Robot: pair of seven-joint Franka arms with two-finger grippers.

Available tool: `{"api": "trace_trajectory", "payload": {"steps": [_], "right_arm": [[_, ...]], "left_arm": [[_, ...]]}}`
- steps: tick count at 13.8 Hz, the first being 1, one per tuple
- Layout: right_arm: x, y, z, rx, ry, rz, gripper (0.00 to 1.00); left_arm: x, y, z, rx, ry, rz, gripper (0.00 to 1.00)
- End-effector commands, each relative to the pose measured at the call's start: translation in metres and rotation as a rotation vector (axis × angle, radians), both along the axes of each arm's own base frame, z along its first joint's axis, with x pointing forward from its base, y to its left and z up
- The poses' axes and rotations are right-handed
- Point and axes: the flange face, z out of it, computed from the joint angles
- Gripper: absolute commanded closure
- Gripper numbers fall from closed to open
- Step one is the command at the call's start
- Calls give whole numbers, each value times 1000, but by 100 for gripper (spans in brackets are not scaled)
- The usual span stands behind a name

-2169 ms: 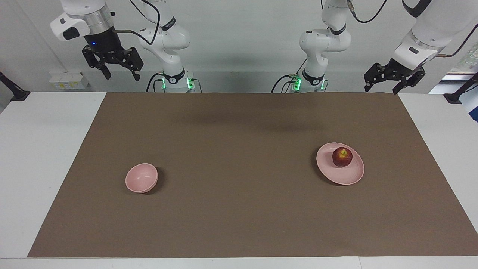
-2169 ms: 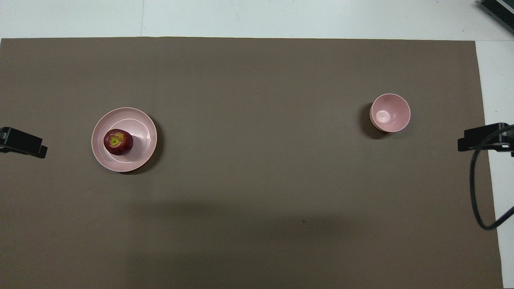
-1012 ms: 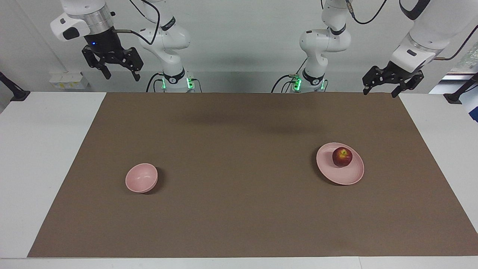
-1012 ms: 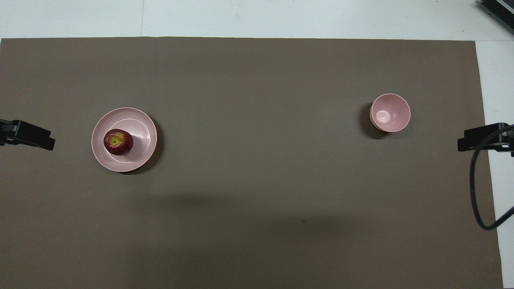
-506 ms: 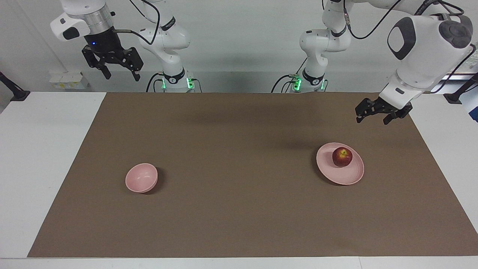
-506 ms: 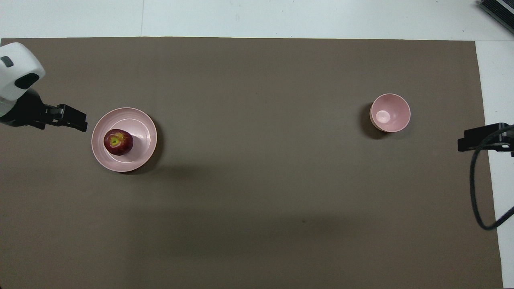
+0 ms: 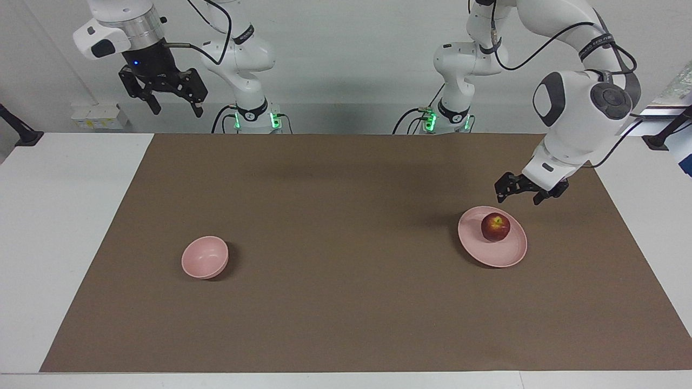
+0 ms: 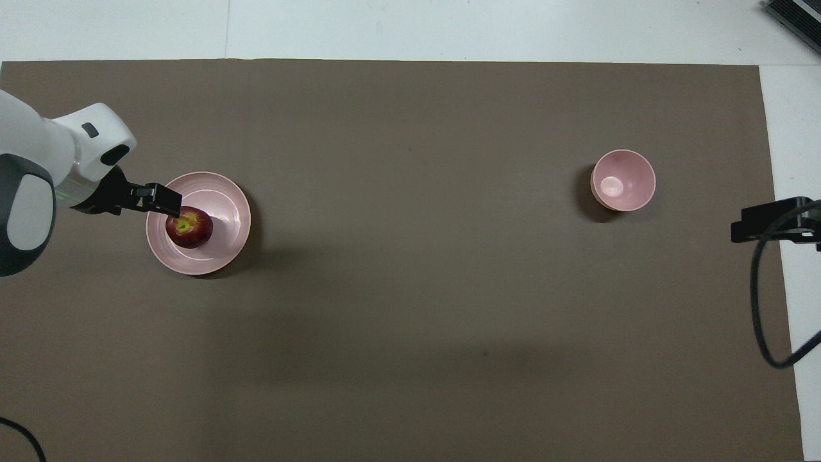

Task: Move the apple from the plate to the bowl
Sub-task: 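Reach the left gripper over the pink plate down to the red apple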

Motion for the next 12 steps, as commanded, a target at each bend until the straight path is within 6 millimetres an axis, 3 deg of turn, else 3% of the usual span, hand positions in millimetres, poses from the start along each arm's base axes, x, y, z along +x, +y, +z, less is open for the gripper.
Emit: {"api": "trace_trajectory", "payload": {"steps": [1, 3, 10, 12], "right_arm": [[-4, -2, 4, 15, 2, 19, 0], [-4, -2, 4, 15, 2, 19, 0], [-4, -2, 4, 13, 2, 19, 0], [-4, -2, 4, 13, 2, 20, 0]], "left_arm": [[-9, -2, -24, -2, -16, 6, 0], [-7, -2, -37, -3, -42, 2, 0], [-8, -15, -39, -4, -45, -10, 0], [-11, -13, -53, -2, -24, -19, 0]]}}
